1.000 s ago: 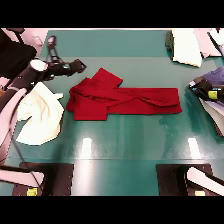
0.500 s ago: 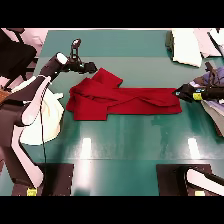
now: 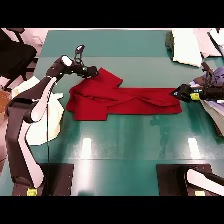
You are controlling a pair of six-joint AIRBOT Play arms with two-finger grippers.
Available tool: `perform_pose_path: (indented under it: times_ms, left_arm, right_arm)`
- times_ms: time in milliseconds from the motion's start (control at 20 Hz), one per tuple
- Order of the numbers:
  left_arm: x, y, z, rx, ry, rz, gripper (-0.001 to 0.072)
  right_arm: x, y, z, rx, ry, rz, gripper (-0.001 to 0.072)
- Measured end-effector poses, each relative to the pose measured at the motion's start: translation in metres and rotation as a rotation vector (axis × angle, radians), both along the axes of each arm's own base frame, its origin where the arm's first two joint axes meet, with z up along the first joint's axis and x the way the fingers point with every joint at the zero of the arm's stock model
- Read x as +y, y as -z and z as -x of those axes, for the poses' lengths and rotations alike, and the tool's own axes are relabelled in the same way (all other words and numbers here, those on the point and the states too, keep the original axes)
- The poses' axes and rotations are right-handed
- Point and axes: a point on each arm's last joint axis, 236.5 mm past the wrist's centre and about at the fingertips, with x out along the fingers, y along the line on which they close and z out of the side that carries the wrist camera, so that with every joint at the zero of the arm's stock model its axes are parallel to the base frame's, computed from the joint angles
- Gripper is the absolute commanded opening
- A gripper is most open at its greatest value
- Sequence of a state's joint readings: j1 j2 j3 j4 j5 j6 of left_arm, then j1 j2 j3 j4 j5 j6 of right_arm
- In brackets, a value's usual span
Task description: Fold the shirts.
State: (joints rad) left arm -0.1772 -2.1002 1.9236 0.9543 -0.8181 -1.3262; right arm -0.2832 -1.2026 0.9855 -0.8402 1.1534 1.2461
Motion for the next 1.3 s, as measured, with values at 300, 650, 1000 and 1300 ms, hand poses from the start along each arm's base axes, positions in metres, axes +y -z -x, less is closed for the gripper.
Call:
perform_pose_path:
  times_ms: [300, 650, 1000, 1300]
  left_arm:
    - [-0.028, 0.005, 0.006, 0.016, 0.054, 0.014, 0.0211]
    - [-0.037, -0.025, -0.005, -0.050, 0.062, 0.030, 0.0024]
    - [-0.038, -0.062, 0.040, 0.043, 0.187, 0.019, 0.0025]
    - [-0.026, -0.038, 0.117, 0.315, 0.369, -0.065, 0.0024]
  right_arm:
    - [0.000, 0.000, 0.000, 0.001, -0.001, 0.001, 0.0368]
    - [0.002, 0.001, 0.004, 0.011, -0.019, -0.002, 0.0368]
    - [0.004, 0.001, 0.007, 0.017, -0.033, -0.005, 0.0368]
    - [0.005, 0.001, 0.010, 0.024, -0.043, -0.009, 0.0368]
